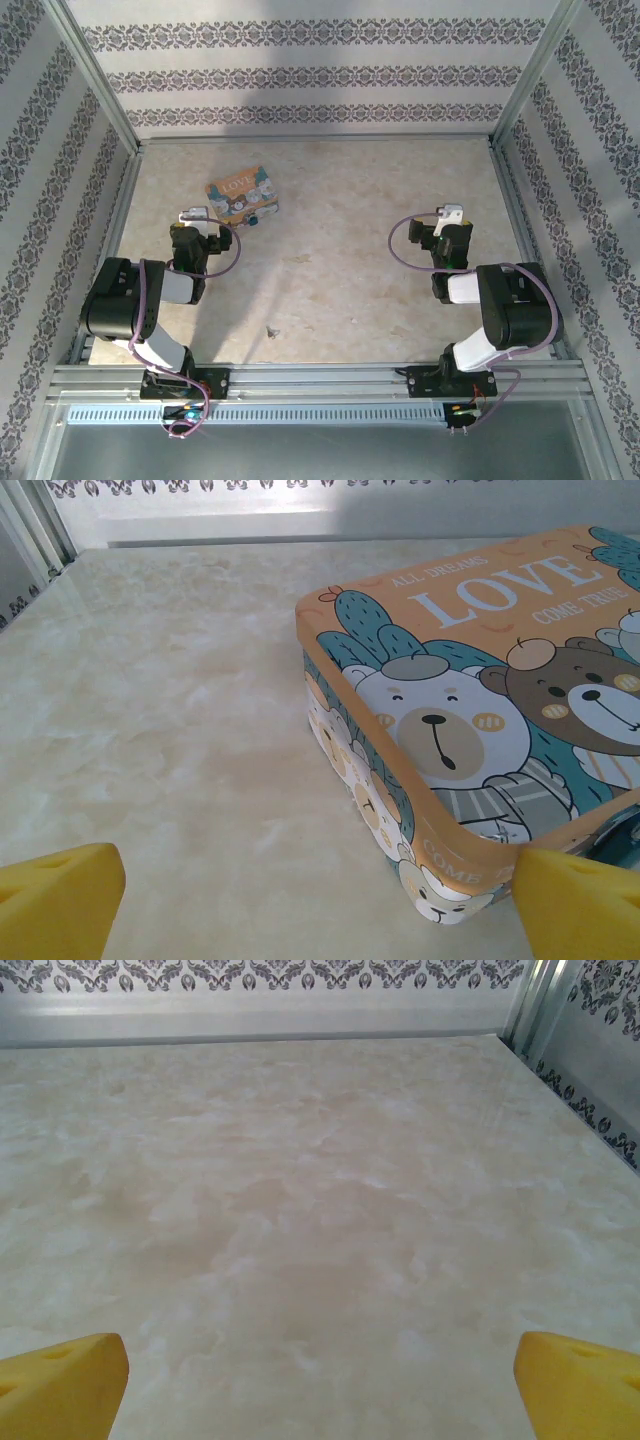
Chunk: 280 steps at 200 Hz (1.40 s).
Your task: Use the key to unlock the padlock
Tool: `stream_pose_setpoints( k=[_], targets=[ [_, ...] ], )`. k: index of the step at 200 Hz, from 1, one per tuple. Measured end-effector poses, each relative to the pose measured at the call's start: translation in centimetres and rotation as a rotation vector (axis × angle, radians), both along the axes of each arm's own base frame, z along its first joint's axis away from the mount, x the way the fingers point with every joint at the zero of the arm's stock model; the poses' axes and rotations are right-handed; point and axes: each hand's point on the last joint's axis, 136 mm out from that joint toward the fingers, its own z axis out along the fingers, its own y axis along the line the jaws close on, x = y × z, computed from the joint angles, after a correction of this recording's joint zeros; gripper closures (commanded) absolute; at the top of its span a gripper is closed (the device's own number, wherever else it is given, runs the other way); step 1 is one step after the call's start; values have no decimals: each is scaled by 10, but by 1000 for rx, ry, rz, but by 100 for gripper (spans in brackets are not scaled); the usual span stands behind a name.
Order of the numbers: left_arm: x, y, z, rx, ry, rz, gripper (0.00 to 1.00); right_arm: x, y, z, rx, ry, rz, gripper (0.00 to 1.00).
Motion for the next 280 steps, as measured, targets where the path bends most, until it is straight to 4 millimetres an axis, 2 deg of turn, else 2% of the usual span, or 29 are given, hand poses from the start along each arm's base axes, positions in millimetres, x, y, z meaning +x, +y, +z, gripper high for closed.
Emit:
stream_pose_setpoints(
  k=[196, 215, 229, 251, 280],
  targets=[
    [-2, 2, 2, 4, -5, 11, 1, 0, 0, 0, 0, 0, 1, 2],
    [-10, 3, 20, 4, -34, 13, 1, -1, 1, 3, 1, 2, 3, 2],
    [-15, 3, 51, -1, -100, 18, 1, -3, 1, 13, 1, -12, 4, 2],
    [-26, 7, 97, -38, -206, 46, 1, -8, 1, 41, 7, -56, 5, 2],
    [-35, 6, 124, -128, -192, 65, 1, -19, 7, 84, 54, -103, 27, 2]
  ],
)
